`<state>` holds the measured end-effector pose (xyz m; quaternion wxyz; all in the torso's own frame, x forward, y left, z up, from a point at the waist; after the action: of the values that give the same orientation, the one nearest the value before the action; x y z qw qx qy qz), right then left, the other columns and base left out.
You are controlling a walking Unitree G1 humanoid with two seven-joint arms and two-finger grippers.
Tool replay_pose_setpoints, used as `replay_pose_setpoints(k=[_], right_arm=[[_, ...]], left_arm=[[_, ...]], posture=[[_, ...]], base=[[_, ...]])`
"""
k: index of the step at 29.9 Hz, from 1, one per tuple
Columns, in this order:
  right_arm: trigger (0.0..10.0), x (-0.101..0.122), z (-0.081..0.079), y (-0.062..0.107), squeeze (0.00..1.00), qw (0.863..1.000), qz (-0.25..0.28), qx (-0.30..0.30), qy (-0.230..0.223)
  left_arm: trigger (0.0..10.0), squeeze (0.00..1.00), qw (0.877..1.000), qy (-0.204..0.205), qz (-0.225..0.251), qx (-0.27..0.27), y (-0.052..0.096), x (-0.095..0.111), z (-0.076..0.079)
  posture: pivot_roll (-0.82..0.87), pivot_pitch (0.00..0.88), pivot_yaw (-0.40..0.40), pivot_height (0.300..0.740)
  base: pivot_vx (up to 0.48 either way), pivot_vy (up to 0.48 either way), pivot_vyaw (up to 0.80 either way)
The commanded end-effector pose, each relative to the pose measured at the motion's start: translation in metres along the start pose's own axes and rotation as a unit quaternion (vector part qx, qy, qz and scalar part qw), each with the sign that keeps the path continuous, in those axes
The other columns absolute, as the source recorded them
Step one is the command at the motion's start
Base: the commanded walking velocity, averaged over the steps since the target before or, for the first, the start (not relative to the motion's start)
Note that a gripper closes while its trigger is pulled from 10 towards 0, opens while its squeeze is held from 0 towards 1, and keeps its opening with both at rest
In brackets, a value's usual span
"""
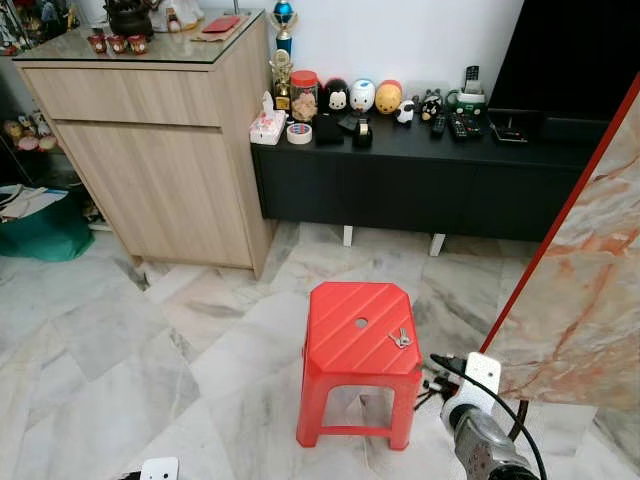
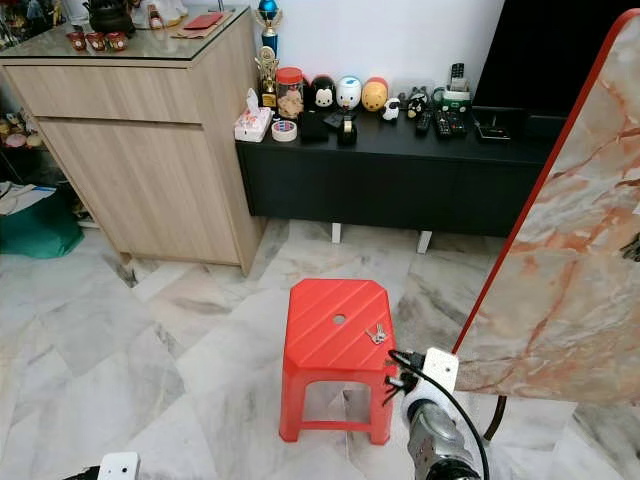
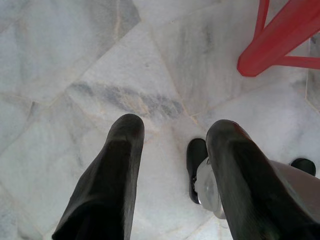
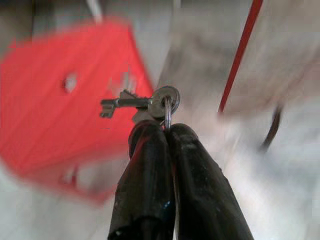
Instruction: Hang keys on a hook
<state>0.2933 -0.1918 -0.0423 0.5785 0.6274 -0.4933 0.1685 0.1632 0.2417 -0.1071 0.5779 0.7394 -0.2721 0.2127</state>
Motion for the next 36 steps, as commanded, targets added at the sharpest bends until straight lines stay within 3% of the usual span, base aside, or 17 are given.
replay_pose_setpoints(k=[1, 6, 11, 13, 14, 15, 16, 19, 20, 21, 23, 26, 28, 29, 30, 32, 36], right_arm=[[10.0, 0.015, -0.003, -0.001, 0.00, 0.999, 0.043, 0.001, 0.027], [10.0, 0.030, -0.003, 0.006, 0.00, 0.988, 0.127, -0.012, 0.081], [10.0, 0.038, 0.004, 0.013, 0.00, 0.975, 0.178, -0.043, 0.127], [10.0, 0.038, 0.001, 0.014, 0.00, 0.974, 0.184, -0.037, 0.123], [10.0, 0.022, 0.008, 0.008, 0.00, 0.993, 0.112, -0.043, -0.017], [10.0, 0.010, 0.007, 0.006, 0.00, 0.991, 0.065, -0.041, -0.111], [10.0, 0.004, -0.001, 0.004, 0.00, 0.986, 0.039, -0.010, -0.164], [10.0, 0.000, -0.017, 0.002, 0.00, 0.973, 0.007, 0.043, -0.227], [10.0, -0.005, -0.023, 0.001, 0.00, 0.960, -0.027, 0.053, -0.272], [10.0, -0.004, -0.023, 0.000, 0.00, 0.959, -0.030, 0.052, -0.277], [10.0, -0.003, -0.023, 0.000, 0.00, 0.959, -0.029, 0.051, -0.279], [10.0, 0.010, -0.019, -0.002, 0.00, 0.978, 0.010, 0.043, -0.206], [10.0, 0.021, -0.013, -0.001, 0.00, 0.992, 0.047, 0.029, -0.116], [10.0, 0.029, -0.013, 0.000, 0.00, 0.996, 0.079, 0.026, -0.029], [10.0, 0.034, -0.014, 0.001, 0.00, 0.995, 0.095, 0.027, 0.006], [10.0, 0.039, -0.017, 0.003, 0.00, 0.993, 0.113, 0.036, 0.022], [10.0, 0.047, -0.013, 0.004, 0.00, 0.990, 0.139, 0.019, -0.002]], left_arm=[[10.0, 0.00, 1.000, -0.005, -0.019, 0.001, 0.002, -0.010, -0.002], [10.0, 0.00, 1.000, -0.005, -0.018, 0.000, 0.002, -0.009, 0.000], [10.0, 0.00, 1.000, -0.005, -0.020, 0.000, 0.003, -0.011, 0.000], [10.0, 0.00, 1.000, -0.005, -0.021, 0.000, 0.003, -0.011, 0.000], [10.0, 0.00, 1.000, -0.005, -0.021, 0.000, 0.003, -0.011, 0.000], [10.0, 0.00, 1.000, -0.005, -0.021, 0.000, 0.003, -0.012, 0.000], [10.0, 0.00, 1.000, -0.005, -0.022, 0.000, 0.003, -0.012, 0.001], [10.0, 0.00, 1.000, -0.006, -0.023, -0.001, 0.003, -0.012, 0.001], [10.0, 0.00, 1.000, -0.006, -0.023, -0.001, 0.003, -0.013, 0.000], [10.0, 0.00, 1.000, -0.006, -0.024, -0.001, 0.004, -0.013, 0.000], [10.0, 0.00, 1.000, -0.006, -0.024, -0.001, 0.004, -0.013, 0.000], [10.0, 0.00, 1.000, -0.006, -0.025, 0.000, 0.004, -0.014, -0.001], [10.0, 0.00, 1.000, -0.006, -0.026, 0.001, 0.004, -0.014, -0.001], [10.0, 0.00, 1.000, -0.006, -0.026, 0.001, 0.004, -0.014, -0.002], [10.0, 0.00, 1.000, -0.006, -0.026, 0.001, 0.004, -0.014, -0.002], [10.0, 0.00, 1.000, -0.007, -0.026, 0.001, 0.004, -0.014, -0.002], [10.0, 0.00, 1.000, -0.008, -0.025, 0.001, 0.004, -0.014, -0.002]], posture=[[0.05, 0.002, -0.027, 0.728], [0.05, 0.000, -0.032, 0.728], [0.05, 0.000, -0.033, 0.728], [0.05, 0.000, -0.033, 0.728], [0.05, 0.000, -0.032, 0.728], [0.05, 0.000, -0.032, 0.728], [0.05, 0.000, -0.032, 0.728], [0.05, 0.001, -0.031, 0.728], [0.05, 0.000, -0.031, 0.728], [0.05, 0.000, -0.032, 0.728], [0.05, 0.000, -0.032, 0.728], [0.05, 0.002, -0.030, 0.728], [0.05, 0.001, -0.029, 0.728], [0.05, 0.001, -0.029, 0.728], [0.05, 0.001, -0.029, 0.728], [0.05, 0.000, -0.029, 0.728], [0.05, 0.000, -0.030, 0.728]], base=[[0.000, 0.000, 0.00], [0.000, 0.000, 0.00], [0.000, 0.000, 0.00], [0.000, 0.000, 0.00], [0.000, 0.000, 0.00], [0.000, 0.000, 0.00], [0.000, 0.000, 0.00], [0.000, 0.000, 0.00], [0.000, 0.000, 0.00], [0.000, 0.000, 0.00], [0.000, 0.000, 0.00], [0.000, 0.000, 0.00], [0.000, 0.000, 0.00], [0.000, 0.000, 0.00], [0.000, 0.000, 0.00], [0.000, 0.000, 0.00], [0.000, 0.000, 0.00]])
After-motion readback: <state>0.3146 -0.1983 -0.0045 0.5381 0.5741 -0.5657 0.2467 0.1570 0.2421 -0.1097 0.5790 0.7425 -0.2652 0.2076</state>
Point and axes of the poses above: a point about 5 cm out from each wrist's last joint towards the gripper, its own y axis pointing back from the gripper into the wrist, its own x axis along the axis of the wrist's last joint, z = x × y, the point moved 3 cm from there along -y, pointing out of the wrist towards the gripper, and after that the axes turned 11 degrees about -y, right-handed, at the moved point
